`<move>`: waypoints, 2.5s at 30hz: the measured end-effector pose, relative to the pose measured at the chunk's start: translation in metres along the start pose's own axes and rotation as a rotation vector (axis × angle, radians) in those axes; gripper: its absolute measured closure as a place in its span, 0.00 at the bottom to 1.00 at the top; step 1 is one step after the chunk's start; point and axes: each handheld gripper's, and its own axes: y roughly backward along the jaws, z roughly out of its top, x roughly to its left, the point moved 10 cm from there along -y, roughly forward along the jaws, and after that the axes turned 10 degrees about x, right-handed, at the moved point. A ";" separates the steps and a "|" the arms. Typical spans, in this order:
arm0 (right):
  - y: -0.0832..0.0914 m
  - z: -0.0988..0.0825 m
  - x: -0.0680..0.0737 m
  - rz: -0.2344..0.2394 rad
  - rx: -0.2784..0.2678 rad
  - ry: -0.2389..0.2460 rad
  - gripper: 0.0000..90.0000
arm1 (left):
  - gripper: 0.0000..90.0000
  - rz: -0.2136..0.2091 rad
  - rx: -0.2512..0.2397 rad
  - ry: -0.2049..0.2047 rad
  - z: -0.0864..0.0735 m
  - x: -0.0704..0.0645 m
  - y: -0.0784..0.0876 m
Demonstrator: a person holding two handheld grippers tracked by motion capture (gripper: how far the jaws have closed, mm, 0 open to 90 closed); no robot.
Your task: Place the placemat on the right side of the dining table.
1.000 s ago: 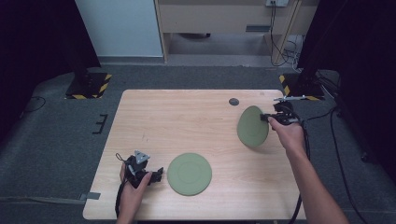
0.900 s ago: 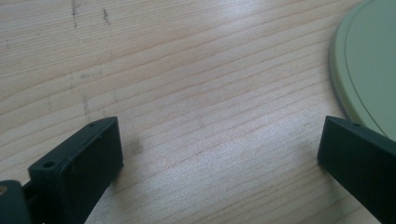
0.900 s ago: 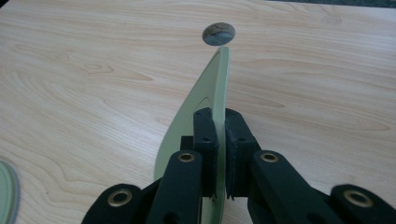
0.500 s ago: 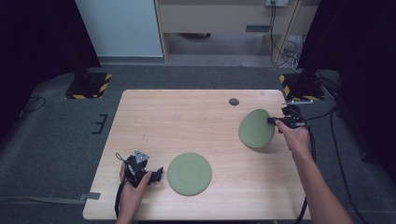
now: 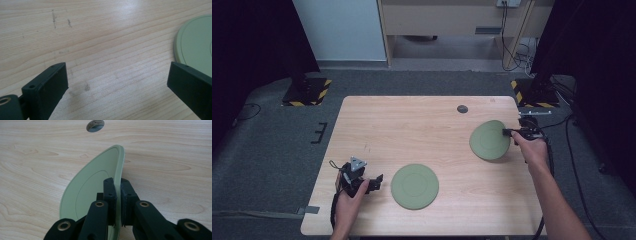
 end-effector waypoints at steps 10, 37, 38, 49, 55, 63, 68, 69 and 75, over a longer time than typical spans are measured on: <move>-0.004 -0.004 -0.007 0.007 0.005 -0.007 0.95 | 0.03 -0.001 0.031 -0.010 -0.005 0.001 -0.005; -0.013 -0.022 -0.031 0.030 0.007 -0.039 0.95 | 0.03 0.035 0.076 -0.015 -0.004 0.012 -0.018; -0.013 -0.023 -0.032 0.029 0.008 -0.042 0.95 | 0.03 0.036 0.078 -0.014 -0.004 0.012 -0.019; -0.017 -0.029 -0.039 0.020 0.023 -0.060 0.93 | 0.02 0.035 0.079 -0.010 -0.004 0.014 -0.021; -0.017 -0.029 -0.040 0.025 0.024 -0.067 0.93 | 0.02 0.034 0.079 -0.011 -0.004 0.014 -0.021; -0.018 -0.029 -0.042 0.002 0.029 -0.070 0.89 | 0.01 0.034 0.072 -0.009 -0.004 0.014 -0.021; -0.018 -0.029 -0.043 -0.006 0.029 -0.073 0.87 | 0.01 0.034 0.067 -0.009 -0.004 0.014 -0.021; -0.018 -0.029 -0.044 -0.013 0.030 -0.074 0.86 | 0.01 0.035 0.065 -0.008 -0.004 0.014 -0.021; -0.018 -0.030 -0.047 -0.034 0.030 -0.083 0.84 | 0.01 0.035 0.062 -0.009 -0.005 0.015 -0.021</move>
